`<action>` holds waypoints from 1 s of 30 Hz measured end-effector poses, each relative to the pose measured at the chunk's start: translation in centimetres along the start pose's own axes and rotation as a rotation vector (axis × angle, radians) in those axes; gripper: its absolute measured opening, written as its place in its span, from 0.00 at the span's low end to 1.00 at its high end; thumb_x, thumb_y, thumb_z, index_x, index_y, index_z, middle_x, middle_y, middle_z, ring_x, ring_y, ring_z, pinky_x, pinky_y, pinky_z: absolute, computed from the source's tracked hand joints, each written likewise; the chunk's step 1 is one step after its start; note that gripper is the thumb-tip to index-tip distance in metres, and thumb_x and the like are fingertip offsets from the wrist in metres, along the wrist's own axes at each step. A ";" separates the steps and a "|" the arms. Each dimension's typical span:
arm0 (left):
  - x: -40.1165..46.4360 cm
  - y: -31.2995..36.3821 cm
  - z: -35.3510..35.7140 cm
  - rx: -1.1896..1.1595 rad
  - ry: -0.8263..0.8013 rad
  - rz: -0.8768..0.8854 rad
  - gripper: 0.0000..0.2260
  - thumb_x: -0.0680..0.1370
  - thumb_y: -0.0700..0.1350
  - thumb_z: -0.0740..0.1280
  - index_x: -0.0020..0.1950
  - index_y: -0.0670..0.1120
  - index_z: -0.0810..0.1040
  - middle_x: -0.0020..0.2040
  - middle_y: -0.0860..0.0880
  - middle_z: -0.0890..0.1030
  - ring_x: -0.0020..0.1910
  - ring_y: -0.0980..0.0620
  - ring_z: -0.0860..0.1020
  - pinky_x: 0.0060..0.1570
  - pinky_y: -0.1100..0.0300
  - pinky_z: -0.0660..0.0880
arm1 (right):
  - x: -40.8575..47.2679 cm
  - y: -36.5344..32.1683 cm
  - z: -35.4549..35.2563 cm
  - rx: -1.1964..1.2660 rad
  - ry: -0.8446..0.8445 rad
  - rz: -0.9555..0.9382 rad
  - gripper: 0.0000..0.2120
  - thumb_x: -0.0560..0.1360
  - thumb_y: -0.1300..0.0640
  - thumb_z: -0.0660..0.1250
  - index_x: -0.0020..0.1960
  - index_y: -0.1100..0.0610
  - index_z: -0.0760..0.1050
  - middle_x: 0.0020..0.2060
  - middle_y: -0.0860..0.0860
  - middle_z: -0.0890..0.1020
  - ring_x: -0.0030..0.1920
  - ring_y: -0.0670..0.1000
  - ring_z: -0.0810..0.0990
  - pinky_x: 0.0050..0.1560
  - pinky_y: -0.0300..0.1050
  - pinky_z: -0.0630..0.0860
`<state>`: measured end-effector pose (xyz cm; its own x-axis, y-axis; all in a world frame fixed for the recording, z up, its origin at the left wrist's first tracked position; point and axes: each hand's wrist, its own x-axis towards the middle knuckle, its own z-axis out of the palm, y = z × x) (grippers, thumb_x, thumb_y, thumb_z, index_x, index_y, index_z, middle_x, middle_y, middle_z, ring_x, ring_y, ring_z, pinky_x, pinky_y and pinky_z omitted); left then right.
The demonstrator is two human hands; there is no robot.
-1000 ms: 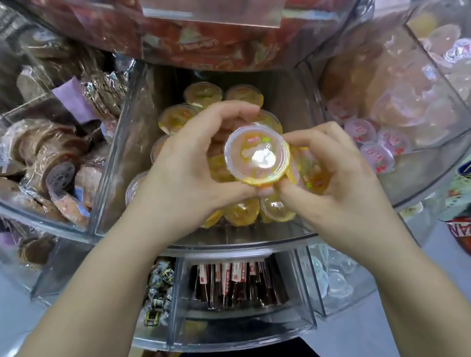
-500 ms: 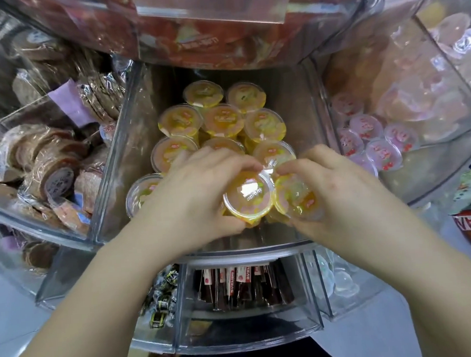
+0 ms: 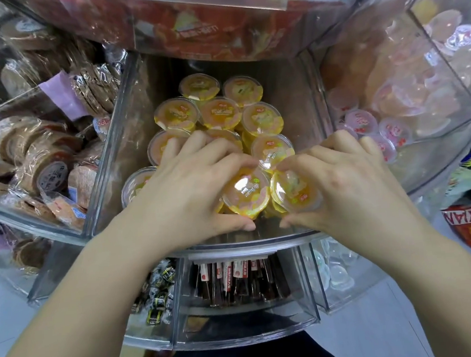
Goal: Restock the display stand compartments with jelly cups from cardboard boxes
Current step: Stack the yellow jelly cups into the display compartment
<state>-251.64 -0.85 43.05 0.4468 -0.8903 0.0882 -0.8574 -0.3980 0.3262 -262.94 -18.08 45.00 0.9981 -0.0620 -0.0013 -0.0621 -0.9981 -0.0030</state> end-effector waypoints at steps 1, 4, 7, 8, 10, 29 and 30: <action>0.0 0.0 -0.1 0.006 0.012 0.002 0.33 0.61 0.63 0.72 0.62 0.49 0.76 0.55 0.51 0.78 0.53 0.46 0.71 0.49 0.53 0.60 | 0.1 0.1 -0.1 -0.012 -0.022 -0.009 0.31 0.52 0.39 0.75 0.49 0.55 0.80 0.39 0.49 0.81 0.42 0.56 0.73 0.38 0.46 0.52; 0.3 0.3 -0.1 0.010 0.047 -0.002 0.31 0.61 0.61 0.74 0.60 0.49 0.78 0.51 0.50 0.79 0.51 0.44 0.72 0.47 0.53 0.60 | 0.4 0.5 -0.5 -0.051 -0.120 -0.044 0.33 0.53 0.40 0.76 0.54 0.55 0.79 0.43 0.49 0.79 0.45 0.55 0.70 0.40 0.45 0.51; 0.2 0.5 0.0 -0.001 0.057 0.002 0.30 0.61 0.61 0.75 0.59 0.48 0.80 0.50 0.51 0.80 0.50 0.45 0.73 0.47 0.52 0.61 | 0.6 1.2 -0.9 -0.029 -0.189 -0.112 0.34 0.59 0.42 0.75 0.63 0.49 0.74 0.52 0.47 0.76 0.47 0.48 0.59 0.41 0.41 0.47; 0.1 0.6 0.0 -0.016 0.056 -0.005 0.29 0.62 0.62 0.74 0.58 0.49 0.80 0.50 0.52 0.80 0.51 0.46 0.73 0.48 0.51 0.62 | 0.8 1.5 -1.1 -0.024 -0.209 -0.134 0.35 0.61 0.42 0.75 0.66 0.47 0.71 0.54 0.46 0.75 0.47 0.46 0.55 0.42 0.41 0.47; 0.1 0.7 0.0 -0.053 0.039 -0.038 0.29 0.62 0.63 0.72 0.59 0.50 0.80 0.52 0.53 0.80 0.52 0.46 0.72 0.50 0.50 0.63 | 1.0 1.9 -1.5 -0.042 -0.241 -0.164 0.34 0.63 0.41 0.73 0.67 0.45 0.69 0.56 0.44 0.74 0.46 0.43 0.51 0.42 0.43 0.48; 0.9 2.9 -1.0 -0.388 0.059 -0.016 0.34 0.66 0.65 0.66 0.70 0.57 0.63 0.60 0.64 0.69 0.61 0.57 0.64 0.63 0.53 0.65 | 0.1 3.9 -3.6 0.475 0.030 -0.179 0.29 0.62 0.51 0.71 0.63 0.48 0.71 0.51 0.45 0.74 0.52 0.49 0.72 0.54 0.43 0.70; 1.3 3.5 -0.8 -0.429 0.064 -0.013 0.33 0.67 0.62 0.67 0.70 0.57 0.61 0.59 0.65 0.68 0.61 0.58 0.65 0.63 0.52 0.66 | 0.0 3.9 -4.0 0.516 0.042 -0.190 0.30 0.63 0.49 0.69 0.64 0.47 0.69 0.52 0.44 0.74 0.53 0.48 0.72 0.54 0.41 0.70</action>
<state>-253.83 -3.24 45.05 0.4833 -0.8650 0.1350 -0.6740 -0.2692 0.6879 -263.15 -22.01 48.94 0.9903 0.1086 0.0869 0.1374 -0.8611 -0.4895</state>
